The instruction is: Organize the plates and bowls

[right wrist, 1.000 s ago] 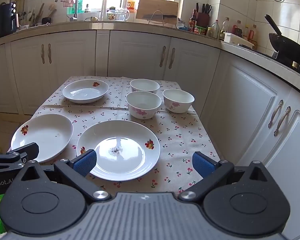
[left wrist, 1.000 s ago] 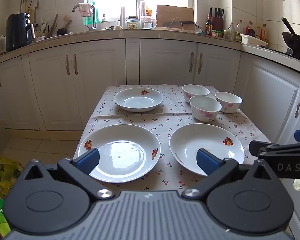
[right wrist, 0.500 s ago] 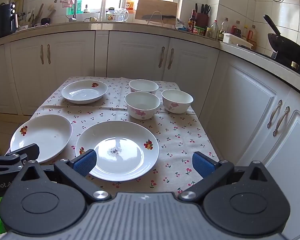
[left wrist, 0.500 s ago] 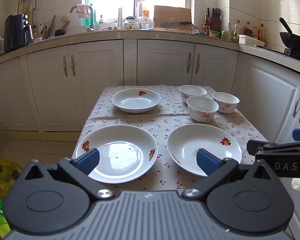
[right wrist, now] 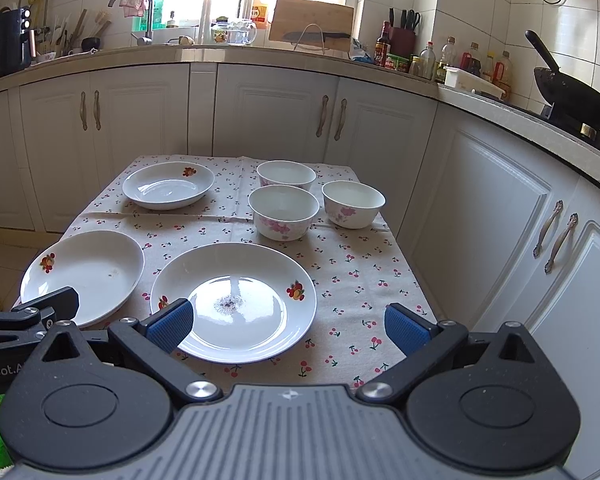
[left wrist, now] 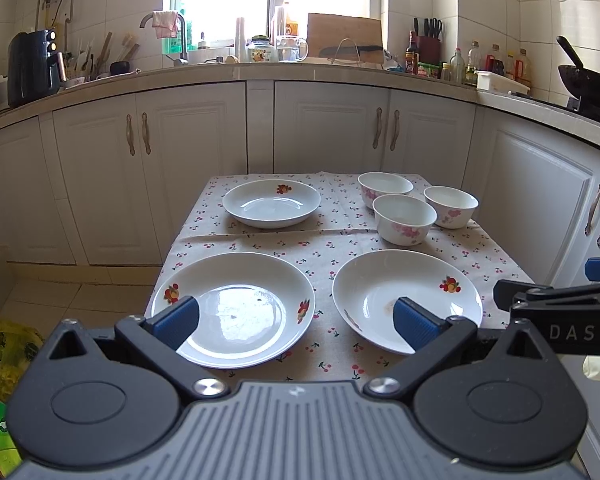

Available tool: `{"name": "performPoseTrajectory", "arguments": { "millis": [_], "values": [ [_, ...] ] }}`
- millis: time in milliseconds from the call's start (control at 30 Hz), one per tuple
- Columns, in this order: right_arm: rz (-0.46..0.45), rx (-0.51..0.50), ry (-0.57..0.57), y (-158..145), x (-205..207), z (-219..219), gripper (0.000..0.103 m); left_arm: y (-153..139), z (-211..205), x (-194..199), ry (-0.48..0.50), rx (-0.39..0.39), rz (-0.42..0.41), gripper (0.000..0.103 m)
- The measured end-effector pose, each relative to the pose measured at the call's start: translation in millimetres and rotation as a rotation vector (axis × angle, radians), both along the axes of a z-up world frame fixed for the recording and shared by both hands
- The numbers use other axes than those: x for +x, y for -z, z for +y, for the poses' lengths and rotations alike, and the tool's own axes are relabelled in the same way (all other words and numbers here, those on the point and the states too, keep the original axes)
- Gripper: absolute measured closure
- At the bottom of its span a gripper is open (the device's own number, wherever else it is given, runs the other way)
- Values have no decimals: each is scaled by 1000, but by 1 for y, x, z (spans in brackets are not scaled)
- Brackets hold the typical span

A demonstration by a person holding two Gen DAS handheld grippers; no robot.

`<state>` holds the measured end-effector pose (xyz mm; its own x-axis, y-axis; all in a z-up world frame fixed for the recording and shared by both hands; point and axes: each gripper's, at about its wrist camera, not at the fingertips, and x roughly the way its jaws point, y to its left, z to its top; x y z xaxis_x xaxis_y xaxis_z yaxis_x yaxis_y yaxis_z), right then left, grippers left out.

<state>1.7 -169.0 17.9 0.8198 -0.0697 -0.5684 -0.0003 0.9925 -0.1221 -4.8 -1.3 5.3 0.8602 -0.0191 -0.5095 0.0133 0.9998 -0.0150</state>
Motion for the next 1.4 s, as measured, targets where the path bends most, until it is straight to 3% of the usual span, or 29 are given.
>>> {"name": "performPoseTrajectory", "arguments": {
  "millis": [1400],
  "values": [
    [-10, -2, 4, -2, -3, -2, 0, -4, -1, -1, 1, 0, -7, 1]
  ]
}}
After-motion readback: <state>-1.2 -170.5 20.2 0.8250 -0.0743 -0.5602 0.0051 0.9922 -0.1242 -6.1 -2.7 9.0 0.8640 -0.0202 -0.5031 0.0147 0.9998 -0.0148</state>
